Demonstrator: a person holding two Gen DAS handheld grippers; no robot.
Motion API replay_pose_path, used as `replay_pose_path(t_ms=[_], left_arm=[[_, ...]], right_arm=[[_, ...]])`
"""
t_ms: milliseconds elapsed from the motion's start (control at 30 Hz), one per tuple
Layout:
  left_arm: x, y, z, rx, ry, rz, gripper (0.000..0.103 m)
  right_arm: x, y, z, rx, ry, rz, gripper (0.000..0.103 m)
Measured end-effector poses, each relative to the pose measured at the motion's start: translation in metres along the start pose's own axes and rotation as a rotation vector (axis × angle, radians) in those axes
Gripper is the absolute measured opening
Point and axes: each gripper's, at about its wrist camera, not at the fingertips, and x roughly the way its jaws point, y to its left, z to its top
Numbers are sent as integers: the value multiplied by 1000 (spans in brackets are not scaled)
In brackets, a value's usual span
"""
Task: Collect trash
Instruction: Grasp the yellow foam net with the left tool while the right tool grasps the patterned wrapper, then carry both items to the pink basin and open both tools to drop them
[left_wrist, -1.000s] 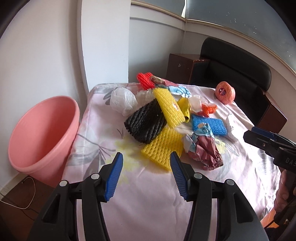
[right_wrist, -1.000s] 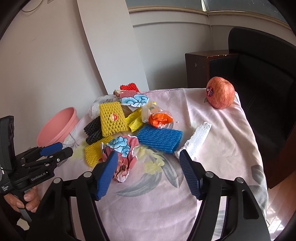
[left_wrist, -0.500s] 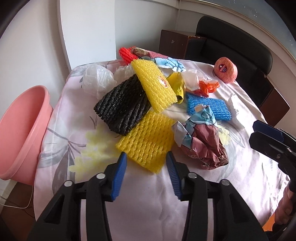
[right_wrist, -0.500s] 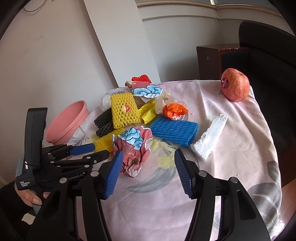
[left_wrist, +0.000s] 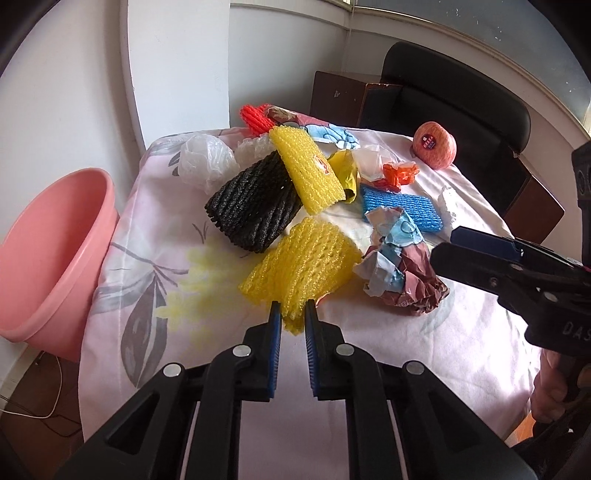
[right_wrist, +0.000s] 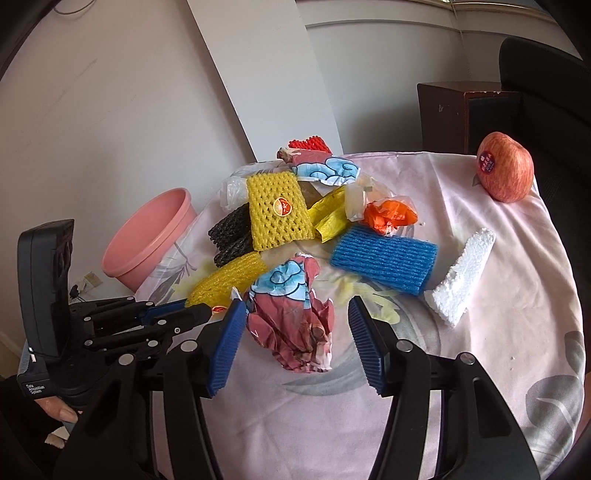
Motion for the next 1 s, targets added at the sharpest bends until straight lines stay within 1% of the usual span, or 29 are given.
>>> replay_pose_path(t_ms=[67,100,133,167,233,300,333,433,533,633,733,833,1000], left_arm=[[-6,2,-3,-3,-11,0,12],[-8,4,-4,-6,-14,-1,12],[-10,5,-6,-10,-16,-1,12],[-11,6,-7,-14,-19,1,12],[-14,9,-8,-23,-27,3,12],[-18,14,-11,-32,-39,2,12],[-21,15,-11,-36,-48,4,12],[-29,21,-12,-51,-75,7,12],[-40,28,-10,-64,-117,21,12],[-55,38,-10,-83,-163,49,12],[-70,54,-8,-117,-204,82,12],[-83,73,-9,-157,-240,132,12],[-100,110,-10,-214,-277,249,12]], right_arm=[[8,4,1,-6,24,-3,47],[13,5,1,-3,42,-4,45],[16,5,1,2,57,-5,39],[19,5,0,10,72,2,32],[21,5,-2,21,88,14,25],[20,9,-3,5,89,12,16],[19,10,-3,-1,90,12,14],[14,18,-2,-13,81,19,13],[6,29,4,-32,50,47,13],[1,46,15,-72,15,72,13],[5,64,30,-104,-4,104,13],[16,83,47,-122,-16,148,13],[40,121,74,-147,-24,231,13]])
